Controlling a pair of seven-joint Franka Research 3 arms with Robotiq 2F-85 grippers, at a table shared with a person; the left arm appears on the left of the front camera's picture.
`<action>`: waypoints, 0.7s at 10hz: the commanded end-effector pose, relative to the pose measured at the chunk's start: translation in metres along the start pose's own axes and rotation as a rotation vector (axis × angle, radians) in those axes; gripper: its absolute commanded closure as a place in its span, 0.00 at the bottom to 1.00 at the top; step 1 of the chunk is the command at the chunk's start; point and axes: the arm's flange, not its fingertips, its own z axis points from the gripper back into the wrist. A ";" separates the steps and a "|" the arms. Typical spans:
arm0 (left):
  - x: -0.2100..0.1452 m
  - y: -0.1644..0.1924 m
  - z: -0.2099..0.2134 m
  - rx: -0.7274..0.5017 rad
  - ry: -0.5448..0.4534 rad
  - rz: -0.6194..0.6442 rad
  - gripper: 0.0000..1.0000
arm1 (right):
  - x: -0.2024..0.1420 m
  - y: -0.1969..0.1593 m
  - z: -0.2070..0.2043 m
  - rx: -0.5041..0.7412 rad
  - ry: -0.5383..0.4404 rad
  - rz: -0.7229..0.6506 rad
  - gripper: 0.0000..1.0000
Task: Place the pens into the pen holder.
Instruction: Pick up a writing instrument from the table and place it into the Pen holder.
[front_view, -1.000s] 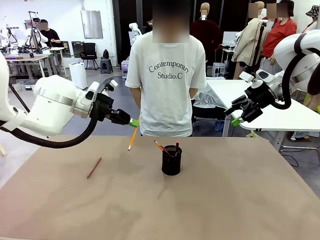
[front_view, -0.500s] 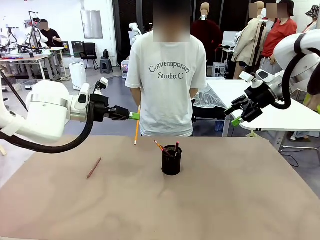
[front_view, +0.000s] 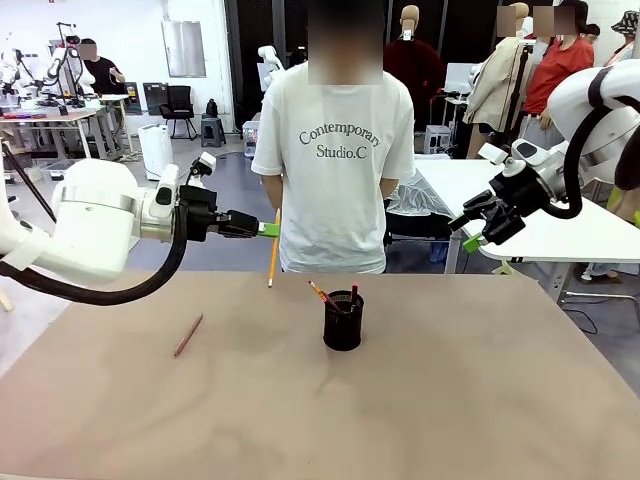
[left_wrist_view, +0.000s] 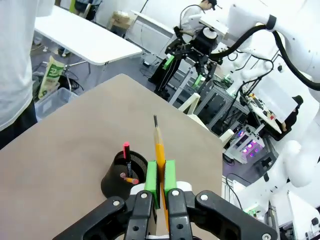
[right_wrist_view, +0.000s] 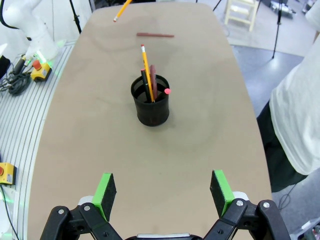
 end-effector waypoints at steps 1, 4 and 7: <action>0.008 0.007 -0.018 -0.179 -0.018 -0.157 1.00 | 0.003 0.000 0.002 -0.006 0.006 0.007 0.00; 0.016 0.012 -0.057 -0.320 0.063 -0.439 1.00 | 0.003 0.000 0.002 -0.006 0.006 0.007 0.00; 0.027 0.003 -0.097 -0.385 -0.078 -0.711 1.00 | 0.003 0.000 0.002 -0.006 0.006 0.007 0.00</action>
